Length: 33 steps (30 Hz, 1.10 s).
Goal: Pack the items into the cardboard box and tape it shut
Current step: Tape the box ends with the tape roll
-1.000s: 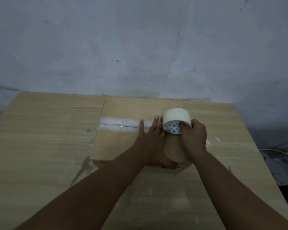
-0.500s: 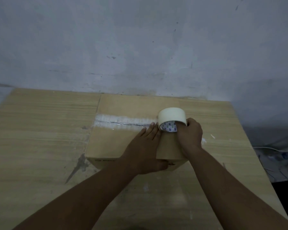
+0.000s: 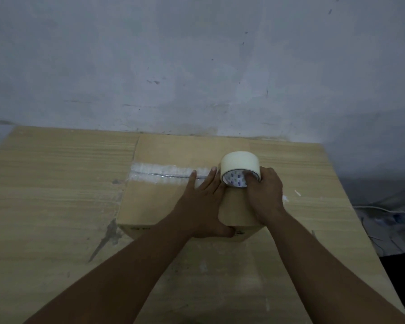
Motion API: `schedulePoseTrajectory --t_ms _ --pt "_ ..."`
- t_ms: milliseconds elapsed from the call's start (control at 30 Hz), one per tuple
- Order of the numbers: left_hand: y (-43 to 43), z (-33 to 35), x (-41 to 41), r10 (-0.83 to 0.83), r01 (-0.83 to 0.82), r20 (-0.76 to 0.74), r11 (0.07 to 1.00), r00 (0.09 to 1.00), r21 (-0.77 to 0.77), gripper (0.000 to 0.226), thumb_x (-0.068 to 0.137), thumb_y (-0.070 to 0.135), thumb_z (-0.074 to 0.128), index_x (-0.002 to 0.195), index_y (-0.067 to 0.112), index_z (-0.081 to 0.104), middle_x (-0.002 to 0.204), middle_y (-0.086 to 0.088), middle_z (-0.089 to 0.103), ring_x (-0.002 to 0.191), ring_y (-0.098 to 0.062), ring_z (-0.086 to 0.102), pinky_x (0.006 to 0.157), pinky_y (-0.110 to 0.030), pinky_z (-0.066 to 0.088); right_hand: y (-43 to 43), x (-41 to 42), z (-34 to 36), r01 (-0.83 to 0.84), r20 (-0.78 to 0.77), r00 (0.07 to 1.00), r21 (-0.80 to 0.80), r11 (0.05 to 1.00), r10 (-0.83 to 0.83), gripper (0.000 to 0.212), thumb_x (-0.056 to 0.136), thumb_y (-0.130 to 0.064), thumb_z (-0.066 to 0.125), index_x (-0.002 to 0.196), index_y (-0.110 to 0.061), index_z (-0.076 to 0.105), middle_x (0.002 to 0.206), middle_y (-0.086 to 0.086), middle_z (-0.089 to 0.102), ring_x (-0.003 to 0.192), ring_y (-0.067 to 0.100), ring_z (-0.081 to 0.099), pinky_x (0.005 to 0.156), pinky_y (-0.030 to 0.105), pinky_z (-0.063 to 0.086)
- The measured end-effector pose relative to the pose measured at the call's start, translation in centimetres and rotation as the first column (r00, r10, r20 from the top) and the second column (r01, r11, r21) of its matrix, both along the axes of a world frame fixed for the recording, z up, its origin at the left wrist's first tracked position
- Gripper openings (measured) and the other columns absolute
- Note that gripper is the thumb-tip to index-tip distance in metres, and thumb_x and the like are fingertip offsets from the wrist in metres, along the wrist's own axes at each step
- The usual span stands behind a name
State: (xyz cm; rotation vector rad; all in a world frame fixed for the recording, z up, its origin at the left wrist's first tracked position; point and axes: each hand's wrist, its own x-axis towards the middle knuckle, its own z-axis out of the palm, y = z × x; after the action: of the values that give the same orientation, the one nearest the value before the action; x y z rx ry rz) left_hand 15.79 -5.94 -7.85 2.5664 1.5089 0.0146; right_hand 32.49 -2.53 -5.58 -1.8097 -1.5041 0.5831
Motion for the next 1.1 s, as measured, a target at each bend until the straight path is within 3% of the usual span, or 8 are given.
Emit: schedulePoseTrajectory --t_ms 67,233,400,500,600,767,900,1100 --pt "0.0 0.0 -0.1 -0.008 0.008 -0.005 1.000 1.000 -0.007 0.125 0.064 0.092 0.030 0.155 0.016 -0.009 0.163 -0.003 -0.010 0.147 -0.019 -0.021 0.115 -0.061 -0.005 -0.2 0.0 0.1 0.019 -0.038 0.999 0.024 1.000 -0.018 0.024 0.093 -0.012 0.055 0.086 0.011 0.059 0.088 0.016 0.048 0.077 0.025 0.043 0.060 0.029 0.021" --pt "-0.2 0.5 -0.2 -0.008 0.008 -0.020 1.000 1.000 -0.013 0.124 0.067 0.091 0.036 0.154 0.015 -0.009 0.161 -0.003 -0.017 0.147 -0.018 -0.020 0.116 -0.059 -0.004 -0.3 0.0 -0.4 0.132 -0.153 0.981 0.090 0.987 -0.118 0.024 0.090 -0.008 0.055 0.079 0.012 0.050 0.085 0.026 0.053 0.078 0.037 0.051 0.064 0.041 0.040" --pt "-0.2 0.7 -0.1 0.009 -0.009 -0.004 1.000 1.000 -0.029 0.125 0.066 0.090 0.037 0.154 0.015 -0.010 0.160 -0.001 -0.021 0.147 -0.015 -0.021 0.116 -0.058 -0.005 -0.5 0.2 -0.5 0.200 -0.289 0.942 0.077 0.977 -0.170 0.029 0.087 -0.013 0.054 0.066 -0.004 0.035 0.070 0.015 0.038 0.063 0.022 0.036 0.056 0.035 0.030" --pt "0.1 0.7 0.3 0.037 -0.037 0.005 0.998 0.999 -0.048 0.129 0.061 0.094 0.031 0.154 0.015 -0.012 0.160 -0.001 -0.021 0.146 -0.015 -0.023 0.115 -0.060 -0.006 -0.5 0.1 -0.2 0.227 -0.382 0.898 -0.020 0.974 -0.217 0.029 0.088 -0.015 0.056 0.068 -0.006 0.038 0.067 0.010 0.033 0.063 0.017 0.032 0.056 0.032 0.026" --pt "0.7 0.6 2.2 0.117 -0.114 0.025 0.989 0.993 -0.095 0.129 0.052 0.097 0.018 0.151 0.023 -0.021 0.160 -0.003 -0.024 0.145 -0.023 -0.027 0.112 -0.066 -0.011 -0.3 0.3 -0.2 0.205 -0.342 0.910 -0.127 0.971 -0.236 0.031 0.087 -0.022 0.059 0.080 0.007 0.053 0.074 0.011 0.050 0.070 0.021 0.046 0.060 0.033 0.035" --pt "0.9 0.1 5.0 0.242 -0.240 0.027 0.969 0.970 -0.054 0.132 0.051 0.098 0.024 0.150 0.025 -0.024 0.156 -0.012 -0.030 0.141 -0.032 -0.033 0.110 -0.065 -0.015 -0.5 1.4 0.2 -0.003 -0.241 0.970 -0.177 0.984 -0.040 0.029 0.090 -0.039 0.061 0.099 -0.013 0.068 0.088 0.004 0.065 0.081 0.020 0.060 0.070 0.033 0.048" --pt "0.1 0.4 6.5 0.383 -0.380 0.073 0.923 0.921 -0.061 0.128 0.053 0.097 0.019 0.149 0.024 -0.027 0.156 -0.012 -0.031 0.143 -0.031 -0.029 0.109 -0.066 -0.015 0.3 2.4 1.0 -0.116 -0.092 0.990 -0.112 0.987 0.106 0.033 0.094 -0.034 0.056 0.095 -0.005 0.071 0.086 0.013 0.069 0.081 0.026 0.063 0.070 0.036 0.050" --pt "-0.2 0.6 8.7 0.536 -0.527 0.110 0.844 0.837 -0.100 0.122 0.055 0.091 0.015 0.151 0.025 -0.021 0.158 -0.010 -0.027 0.145 -0.030 -0.025 0.112 -0.065 -0.011 0.8 2.8 0.6 -0.139 -0.222 0.969 -0.134 0.981 0.107 0.030 0.097 -0.029 0.052 0.105 -0.006 0.069 0.093 0.010 0.066 0.083 0.023 0.059 0.077 0.039 0.052"
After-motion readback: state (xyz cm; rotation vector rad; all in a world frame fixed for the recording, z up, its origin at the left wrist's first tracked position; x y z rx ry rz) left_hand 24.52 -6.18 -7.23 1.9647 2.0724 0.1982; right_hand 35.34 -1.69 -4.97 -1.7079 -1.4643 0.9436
